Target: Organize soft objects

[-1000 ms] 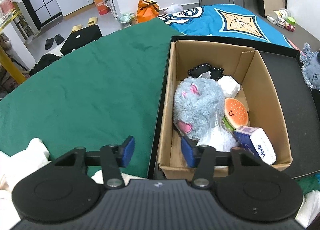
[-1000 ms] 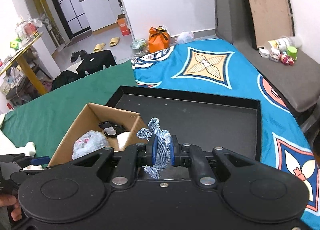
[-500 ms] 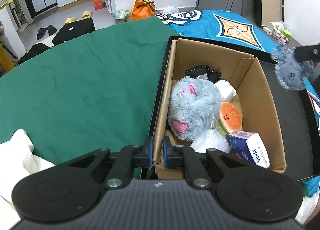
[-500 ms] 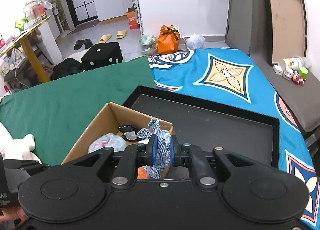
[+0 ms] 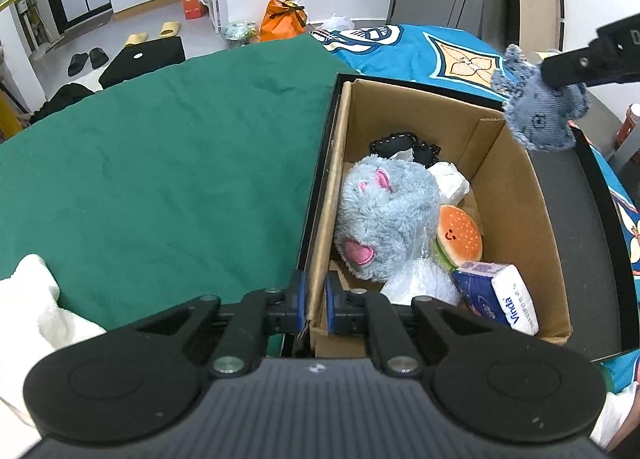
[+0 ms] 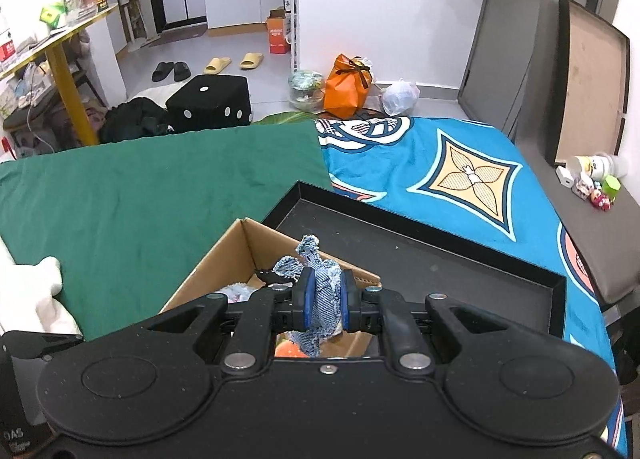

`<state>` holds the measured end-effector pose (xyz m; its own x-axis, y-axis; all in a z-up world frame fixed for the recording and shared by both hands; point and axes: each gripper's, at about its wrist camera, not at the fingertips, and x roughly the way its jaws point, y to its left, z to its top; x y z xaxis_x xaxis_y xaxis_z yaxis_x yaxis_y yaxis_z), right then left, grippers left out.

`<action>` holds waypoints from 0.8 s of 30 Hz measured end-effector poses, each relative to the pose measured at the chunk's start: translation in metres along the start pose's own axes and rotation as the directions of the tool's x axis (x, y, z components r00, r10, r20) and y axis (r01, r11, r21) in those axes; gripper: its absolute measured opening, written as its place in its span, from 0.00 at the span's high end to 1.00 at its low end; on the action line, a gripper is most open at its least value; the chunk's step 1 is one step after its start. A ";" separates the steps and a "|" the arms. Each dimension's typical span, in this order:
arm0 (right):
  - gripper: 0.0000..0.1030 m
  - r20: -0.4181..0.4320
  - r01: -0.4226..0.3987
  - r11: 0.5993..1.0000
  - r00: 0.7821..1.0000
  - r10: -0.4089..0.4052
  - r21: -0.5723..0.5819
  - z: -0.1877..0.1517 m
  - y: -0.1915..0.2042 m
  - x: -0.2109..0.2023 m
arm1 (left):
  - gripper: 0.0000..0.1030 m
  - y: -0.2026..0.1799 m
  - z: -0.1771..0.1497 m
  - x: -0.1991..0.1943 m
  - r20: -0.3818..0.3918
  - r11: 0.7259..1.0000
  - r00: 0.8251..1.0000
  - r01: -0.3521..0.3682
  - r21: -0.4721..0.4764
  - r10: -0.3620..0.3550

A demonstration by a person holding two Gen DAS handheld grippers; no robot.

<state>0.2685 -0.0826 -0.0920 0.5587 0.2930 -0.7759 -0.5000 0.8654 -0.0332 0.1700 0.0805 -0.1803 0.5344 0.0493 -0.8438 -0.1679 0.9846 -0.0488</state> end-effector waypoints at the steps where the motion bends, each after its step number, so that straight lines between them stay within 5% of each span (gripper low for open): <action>1: 0.87 0.001 0.003 1.000 1.000 -0.003 -0.003 0.001 0.002 0.001 | 0.91 0.000 0.000 0.000 0.001 1.000 1.000 0.002 0.000 -0.002; 8: 0.80 -0.008 0.027 1.000 1.000 -0.027 -0.002 0.003 0.011 0.011 | 0.91 0.006 -0.001 0.000 0.005 1.000 1.000 0.020 -0.011 -0.019; 12: 0.58 -0.009 0.025 1.000 1.000 -0.025 0.011 -0.002 0.008 0.009 | 0.91 0.008 -0.001 0.001 0.005 1.000 1.000 0.025 -0.016 -0.025; 24: 0.52 0.007 0.001 0.983 1.000 -0.003 0.186 -0.027 -0.029 -0.022 | 0.91 0.006 0.000 0.000 -0.001 1.000 1.000 0.020 -0.008 -0.020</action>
<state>0.2527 -0.1256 -0.0911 0.5643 0.2933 -0.7717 -0.3674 0.9263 0.0834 0.1692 0.0865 -0.1805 0.5372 0.0297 -0.8429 -0.1642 0.9839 -0.0700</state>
